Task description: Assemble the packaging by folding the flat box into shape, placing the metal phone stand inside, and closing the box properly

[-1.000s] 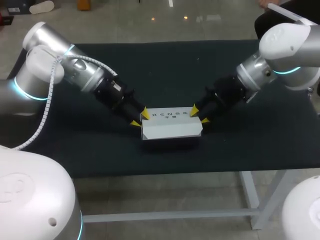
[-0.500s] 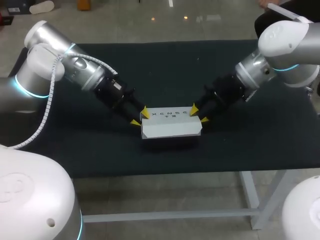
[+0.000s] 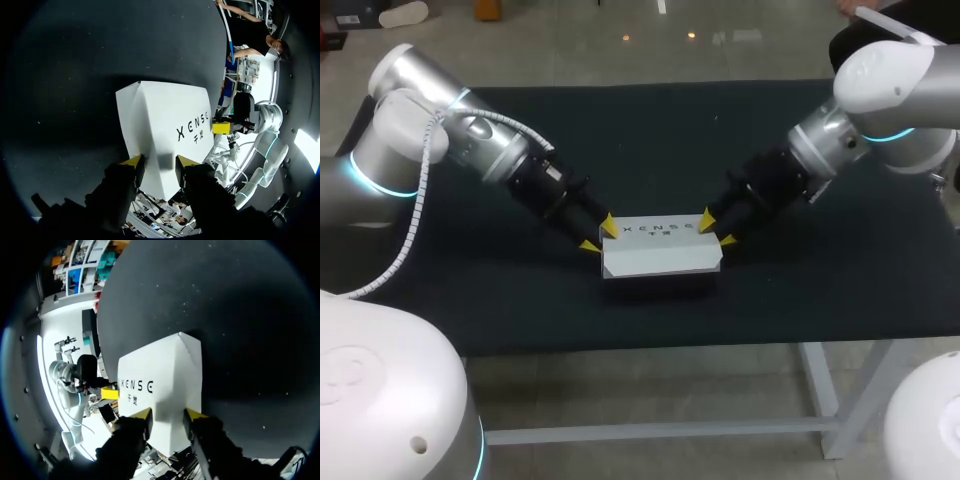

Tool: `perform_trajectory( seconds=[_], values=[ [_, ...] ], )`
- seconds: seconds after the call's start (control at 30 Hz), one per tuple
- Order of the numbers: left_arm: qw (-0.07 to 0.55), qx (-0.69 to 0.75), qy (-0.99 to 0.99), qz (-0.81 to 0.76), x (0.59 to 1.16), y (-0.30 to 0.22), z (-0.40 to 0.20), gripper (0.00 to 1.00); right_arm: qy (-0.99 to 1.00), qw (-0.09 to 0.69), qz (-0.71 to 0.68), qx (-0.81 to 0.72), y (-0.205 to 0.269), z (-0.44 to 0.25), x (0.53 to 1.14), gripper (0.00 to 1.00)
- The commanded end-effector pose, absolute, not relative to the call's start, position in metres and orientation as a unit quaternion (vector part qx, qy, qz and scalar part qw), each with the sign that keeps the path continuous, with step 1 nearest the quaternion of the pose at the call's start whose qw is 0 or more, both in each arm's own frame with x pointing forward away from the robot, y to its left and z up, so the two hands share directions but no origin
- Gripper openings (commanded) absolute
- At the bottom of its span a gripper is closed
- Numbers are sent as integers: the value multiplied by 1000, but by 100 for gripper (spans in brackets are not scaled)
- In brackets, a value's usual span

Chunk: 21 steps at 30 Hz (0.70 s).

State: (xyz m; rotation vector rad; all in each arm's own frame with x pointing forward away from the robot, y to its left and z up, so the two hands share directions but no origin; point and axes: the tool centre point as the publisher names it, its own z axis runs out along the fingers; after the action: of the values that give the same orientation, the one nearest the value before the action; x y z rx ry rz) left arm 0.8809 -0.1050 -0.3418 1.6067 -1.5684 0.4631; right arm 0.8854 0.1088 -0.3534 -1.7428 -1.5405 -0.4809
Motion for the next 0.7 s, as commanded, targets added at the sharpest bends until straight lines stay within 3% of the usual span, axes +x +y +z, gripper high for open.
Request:
perform_trajectory(
  seconds=[0.03,0.7],
  values=[
    [414,637,-624,184,882,-123,-341,43,-603,377,-185,-679,129,-356,887,42],
    [413,640,-620,186,881,-120,-341,43,-601,375,-182,-682,124,-357,887,42]
  ],
)
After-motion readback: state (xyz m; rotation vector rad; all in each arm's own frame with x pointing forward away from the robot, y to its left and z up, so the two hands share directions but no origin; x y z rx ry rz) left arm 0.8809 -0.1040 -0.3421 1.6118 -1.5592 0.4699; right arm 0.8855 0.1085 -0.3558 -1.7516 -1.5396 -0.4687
